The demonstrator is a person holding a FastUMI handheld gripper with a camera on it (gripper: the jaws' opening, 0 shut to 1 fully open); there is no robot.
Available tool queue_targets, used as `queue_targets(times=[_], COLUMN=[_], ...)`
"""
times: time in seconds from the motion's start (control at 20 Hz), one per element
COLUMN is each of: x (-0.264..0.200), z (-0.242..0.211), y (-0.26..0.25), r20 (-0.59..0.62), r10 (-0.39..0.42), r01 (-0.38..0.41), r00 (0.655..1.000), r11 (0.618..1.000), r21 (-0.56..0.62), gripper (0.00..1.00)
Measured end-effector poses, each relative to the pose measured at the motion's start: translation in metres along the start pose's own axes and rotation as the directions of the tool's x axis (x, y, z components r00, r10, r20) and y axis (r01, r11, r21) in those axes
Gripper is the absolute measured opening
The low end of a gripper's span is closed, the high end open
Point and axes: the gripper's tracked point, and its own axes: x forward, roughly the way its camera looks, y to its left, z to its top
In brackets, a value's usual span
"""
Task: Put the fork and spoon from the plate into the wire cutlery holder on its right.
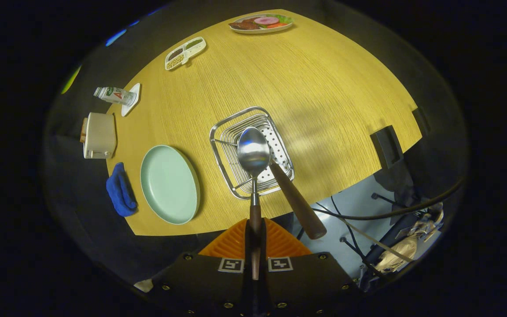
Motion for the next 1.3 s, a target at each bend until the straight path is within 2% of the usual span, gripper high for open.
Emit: queue_targets(times=[0.3,0.35,0.45,0.5,0.55,1.05,1.3], x=[-0.007,-0.007,-0.009,-0.009,-0.008,-0.024,-0.037], z=[0.011,0.011,0.010,0.007,0.006,0.015,0.021], y=[0.010,0.010,0.012,0.013,0.013,0.000,0.008], r20=[0.052,0.056,0.060,0.056,0.056,0.128,0.162], r10=[0.032,0.030,0.035,0.037,0.040,-0.010,0.016], r01=[-0.033,-0.031,-0.036,-0.038,-0.041,0.007,-0.020], r00=[0.998,0.998,0.998,0.998,0.998,0.992,0.987], r11=[0.999,0.999,0.999,0.999,0.999,1.000,0.999], r21=[0.019,0.016,0.013,0.015,0.021,0.020,0.025], gripper=[0.12,0.20,0.20,0.24,0.33,0.33,0.33])
